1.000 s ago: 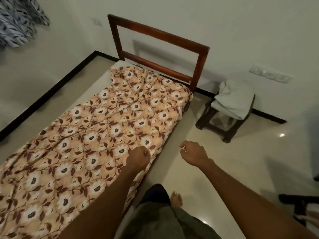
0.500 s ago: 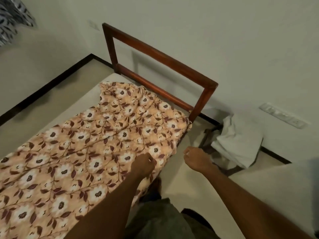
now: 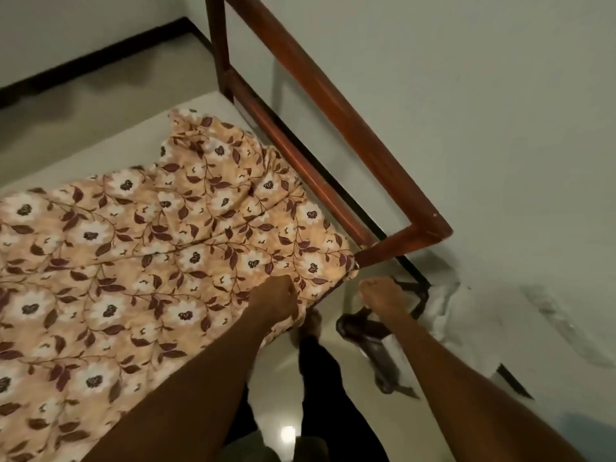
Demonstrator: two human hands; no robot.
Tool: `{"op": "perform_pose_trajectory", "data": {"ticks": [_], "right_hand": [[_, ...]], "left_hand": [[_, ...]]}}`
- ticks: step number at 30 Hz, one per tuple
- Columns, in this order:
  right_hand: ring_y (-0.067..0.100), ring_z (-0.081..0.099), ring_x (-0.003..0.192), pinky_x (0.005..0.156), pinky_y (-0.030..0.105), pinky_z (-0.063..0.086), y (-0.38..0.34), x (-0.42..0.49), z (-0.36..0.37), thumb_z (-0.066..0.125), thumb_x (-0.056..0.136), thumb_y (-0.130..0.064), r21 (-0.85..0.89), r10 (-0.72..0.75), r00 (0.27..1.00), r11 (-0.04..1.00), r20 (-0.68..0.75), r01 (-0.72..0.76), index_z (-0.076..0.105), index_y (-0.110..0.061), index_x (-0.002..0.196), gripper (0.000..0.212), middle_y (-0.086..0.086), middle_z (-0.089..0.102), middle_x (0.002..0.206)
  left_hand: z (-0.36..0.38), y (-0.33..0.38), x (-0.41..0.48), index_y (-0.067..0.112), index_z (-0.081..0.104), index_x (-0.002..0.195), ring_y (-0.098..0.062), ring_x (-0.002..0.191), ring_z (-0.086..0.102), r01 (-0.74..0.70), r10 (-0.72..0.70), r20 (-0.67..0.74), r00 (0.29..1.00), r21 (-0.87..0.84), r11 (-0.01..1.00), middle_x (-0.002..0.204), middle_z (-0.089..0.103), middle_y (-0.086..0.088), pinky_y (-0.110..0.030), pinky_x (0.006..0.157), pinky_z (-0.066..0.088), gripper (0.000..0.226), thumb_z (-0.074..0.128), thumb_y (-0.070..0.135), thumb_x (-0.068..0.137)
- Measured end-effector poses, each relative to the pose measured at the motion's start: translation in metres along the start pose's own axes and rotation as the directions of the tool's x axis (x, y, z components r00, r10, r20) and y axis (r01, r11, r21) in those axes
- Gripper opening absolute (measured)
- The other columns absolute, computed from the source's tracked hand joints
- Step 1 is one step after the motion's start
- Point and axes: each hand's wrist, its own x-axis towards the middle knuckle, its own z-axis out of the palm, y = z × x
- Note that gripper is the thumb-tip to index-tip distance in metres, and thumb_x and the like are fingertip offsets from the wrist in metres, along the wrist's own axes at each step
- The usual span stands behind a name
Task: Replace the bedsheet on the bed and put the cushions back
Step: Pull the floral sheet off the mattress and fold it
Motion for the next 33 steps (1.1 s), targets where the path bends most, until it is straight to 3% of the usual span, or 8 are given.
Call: {"op": "perform_pose_trajectory", "data": {"ticks": [5, 9, 15, 18, 22, 27, 30, 33], "right_hand": [[0.019, 0.061, 0.084, 0.070, 0.032, 0.049, -0.001, 0.117, 0.018, 0.052, 0.101, -0.028, -0.071, 0.088, 0.993, 0.994, 0.082, -0.083, 0.067, -0.007, 0.106, 0.026, 0.005, 0.064, 0.088], [0.022, 0.066, 0.092, 0.086, 0.042, 0.059, 0.001, 0.194, 0.052, 0.056, 0.098, -0.029, 0.059, 0.147, 0.988, 0.987, 0.048, -0.150, 0.071, -0.006, 0.110, 0.030, 0.005, 0.070, 0.098], [0.026, 0.068, 0.106, 0.091, 0.046, 0.061, 0.022, 0.292, 0.112, 0.050, 0.105, -0.034, 0.167, 0.205, 0.979, 0.965, 0.007, -0.203, 0.069, -0.009, 0.120, 0.035, 0.010, 0.071, 0.115], [0.028, 0.068, 0.105, 0.091, 0.048, 0.060, 0.039, 0.323, 0.132, 0.048, 0.106, -0.040, 0.242, 0.279, 0.960, 0.932, -0.011, -0.269, 0.070, -0.013, 0.116, 0.037, 0.009, 0.070, 0.114], [0.026, 0.070, 0.100, 0.090, 0.048, 0.061, 0.057, 0.347, 0.147, 0.061, 0.100, -0.040, 0.380, 0.315, 0.947, 0.884, -0.057, -0.271, 0.076, -0.024, 0.099, 0.022, 0.002, 0.074, 0.107], [0.023, 0.073, 0.092, 0.082, 0.046, 0.064, 0.072, 0.356, 0.154, 0.069, 0.096, -0.026, 0.440, 0.330, 0.940, 0.860, -0.090, -0.260, 0.074, -0.024, 0.086, 0.011, 0.004, 0.077, 0.099], [0.024, 0.072, 0.096, 0.087, 0.048, 0.062, 0.072, 0.353, 0.155, 0.065, 0.097, -0.036, 0.441, 0.303, 0.948, 0.867, -0.095, -0.232, 0.073, -0.026, 0.083, 0.019, 0.005, 0.077, 0.103], [0.023, 0.072, 0.095, 0.089, 0.048, 0.061, 0.055, 0.337, 0.145, 0.062, 0.098, -0.031, 0.481, 0.235, 0.966, 0.862, -0.105, -0.158, 0.080, -0.017, 0.101, 0.023, 0.003, 0.078, 0.100]], "left_hand": [[0.039, 0.029, 0.094, 0.023, 0.065, 0.113, -0.024, 0.107, 0.066, 0.075, -0.077, -0.030, 0.997, -0.069, 0.995, 0.113, 0.067, -0.001, -0.041, 0.092, 0.054, 0.021, 0.057, 0.035, 0.098], [0.084, 0.040, 0.163, 0.025, 0.062, 0.120, -0.024, 0.119, 0.060, 0.072, -0.075, -0.043, 0.996, -0.073, 0.995, 0.124, 0.063, -0.001, -0.042, 0.102, 0.045, 0.024, 0.059, 0.036, 0.099], [0.165, 0.039, 0.246, 0.025, 0.058, 0.128, -0.025, 0.118, 0.060, 0.045, -0.044, -0.010, 0.999, 0.018, 0.999, 0.126, 0.062, -0.002, -0.047, 0.105, 0.043, 0.038, 0.064, 0.045, 0.095], [0.197, 0.034, 0.260, 0.021, 0.053, 0.137, -0.025, 0.121, 0.057, 0.023, -0.022, -0.019, 1.000, 0.097, 0.995, 0.131, 0.059, -0.004, -0.046, 0.103, 0.044, 0.054, 0.065, 0.049, 0.093], [0.221, 0.024, 0.277, 0.017, 0.050, 0.138, -0.026, 0.122, 0.057, -0.013, 0.028, -0.059, 0.998, 0.230, 0.973, 0.134, 0.058, -0.003, -0.044, 0.106, 0.043, 0.059, 0.069, 0.047, 0.091], [0.224, 0.024, 0.290, 0.017, 0.057, 0.130, -0.026, 0.116, 0.061, -0.063, 0.080, -0.034, 0.996, 0.359, 0.931, 0.125, 0.065, -0.003, -0.045, 0.105, 0.039, 0.053, 0.076, 0.041, 0.086], [0.219, 0.026, 0.285, 0.020, 0.062, 0.124, -0.024, 0.112, 0.062, -0.064, 0.085, -0.059, 0.995, 0.295, 0.953, 0.120, 0.068, -0.001, -0.044, 0.105, 0.039, 0.045, 0.076, 0.038, 0.085], [0.199, 0.025, 0.266, 0.022, 0.069, 0.105, -0.020, 0.103, 0.063, -0.060, 0.083, -0.132, 0.988, 0.168, 0.984, 0.105, 0.069, 0.003, -0.041, 0.104, 0.038, 0.015, 0.071, 0.029, 0.091]]}}
